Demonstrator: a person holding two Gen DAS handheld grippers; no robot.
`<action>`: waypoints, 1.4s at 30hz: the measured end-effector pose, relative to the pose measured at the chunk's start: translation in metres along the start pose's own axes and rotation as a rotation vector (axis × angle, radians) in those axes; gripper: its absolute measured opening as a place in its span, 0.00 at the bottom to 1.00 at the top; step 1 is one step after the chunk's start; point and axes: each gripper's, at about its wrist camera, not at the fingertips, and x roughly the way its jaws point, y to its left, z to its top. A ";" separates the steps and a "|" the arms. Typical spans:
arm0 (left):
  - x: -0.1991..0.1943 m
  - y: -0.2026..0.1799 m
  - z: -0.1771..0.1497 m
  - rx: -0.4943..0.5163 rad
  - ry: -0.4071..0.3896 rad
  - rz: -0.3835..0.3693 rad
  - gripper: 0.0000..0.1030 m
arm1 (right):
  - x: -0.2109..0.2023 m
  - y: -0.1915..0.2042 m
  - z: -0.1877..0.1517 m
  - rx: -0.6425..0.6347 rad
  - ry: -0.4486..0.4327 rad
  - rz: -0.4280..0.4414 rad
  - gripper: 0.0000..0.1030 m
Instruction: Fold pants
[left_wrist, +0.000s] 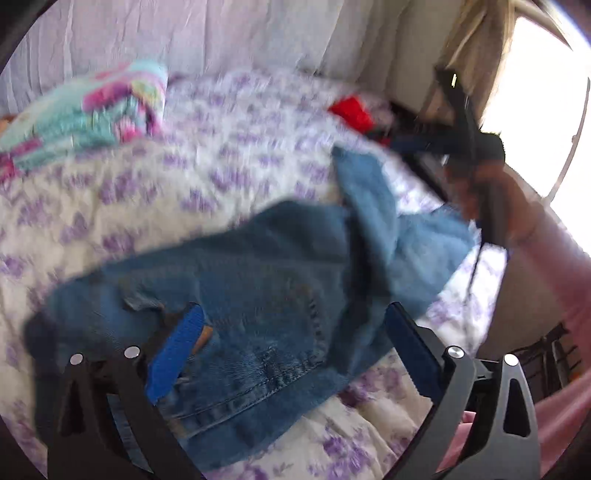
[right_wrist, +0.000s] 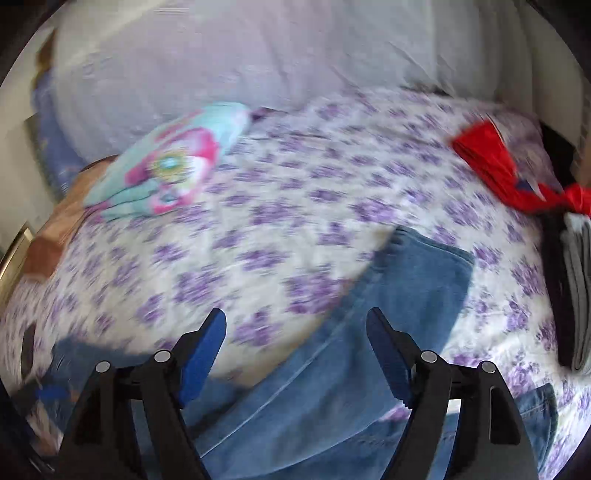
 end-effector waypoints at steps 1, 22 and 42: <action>0.012 -0.001 -0.005 -0.003 0.001 0.032 0.93 | 0.007 -0.010 0.003 0.038 0.022 -0.013 0.77; 0.013 -0.003 -0.016 0.035 -0.126 -0.003 0.96 | 0.115 -0.050 0.025 0.097 0.295 -0.233 0.16; 0.011 -0.002 -0.018 0.027 -0.133 -0.011 0.95 | -0.106 -0.232 -0.176 0.685 -0.298 0.424 0.11</action>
